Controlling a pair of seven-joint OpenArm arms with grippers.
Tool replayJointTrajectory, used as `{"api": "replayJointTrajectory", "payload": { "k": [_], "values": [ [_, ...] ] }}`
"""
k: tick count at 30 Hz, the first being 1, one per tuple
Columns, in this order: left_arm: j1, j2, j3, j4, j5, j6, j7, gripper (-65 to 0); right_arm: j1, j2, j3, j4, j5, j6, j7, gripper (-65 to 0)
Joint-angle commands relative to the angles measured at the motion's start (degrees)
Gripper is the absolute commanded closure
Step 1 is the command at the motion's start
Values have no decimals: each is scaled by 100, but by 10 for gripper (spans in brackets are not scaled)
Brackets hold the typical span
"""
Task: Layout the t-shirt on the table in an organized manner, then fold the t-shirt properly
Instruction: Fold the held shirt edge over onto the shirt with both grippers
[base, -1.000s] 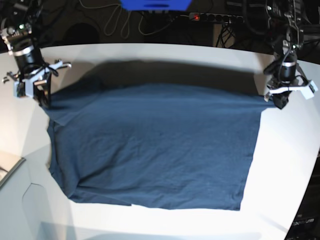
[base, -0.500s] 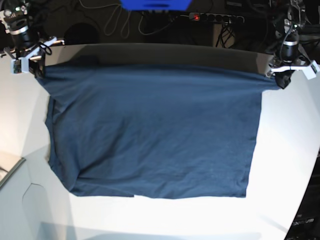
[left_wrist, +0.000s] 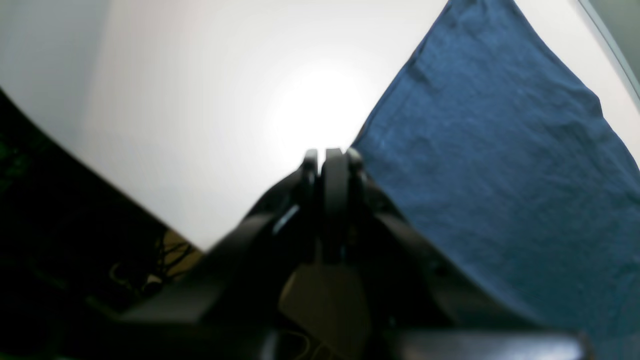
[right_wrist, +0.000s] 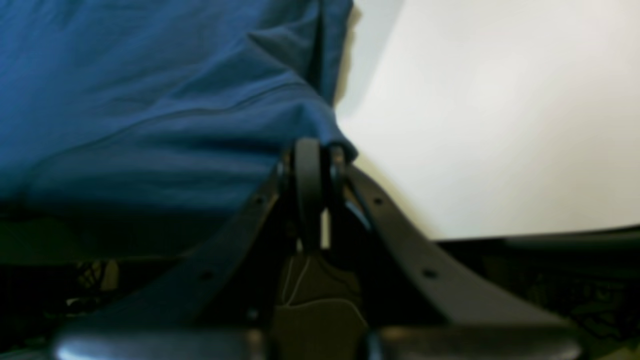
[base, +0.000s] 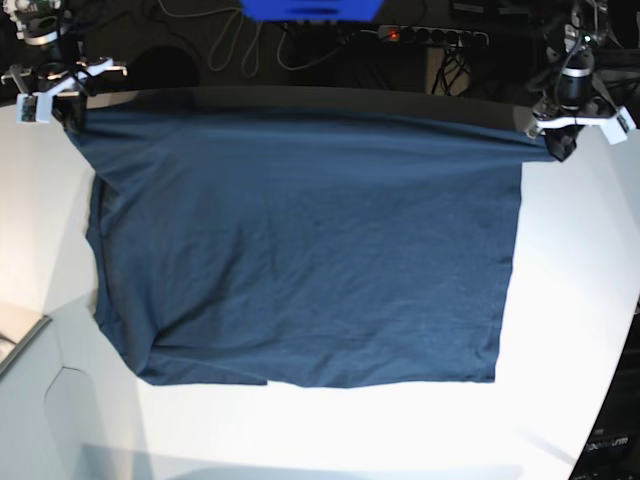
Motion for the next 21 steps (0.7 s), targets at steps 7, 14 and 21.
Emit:
{"api": "replayJointTrajectory", "payload": {
  "k": [7, 14, 21],
  "values": [
    [-86, 12, -21, 25, 35, -35, -147, -4, -3, 70, -129, -364, 70, 82, 165, 0],
    [-244, 12, -21, -177, 35, -35, -147, -4, 164, 70, -85, -329, 97, 82, 174, 0],
    [-798, 3, -12, -177, 44, -35, -111, -4, 841, 79, -112, -241, 70, 82, 165, 0]
  ]
}}
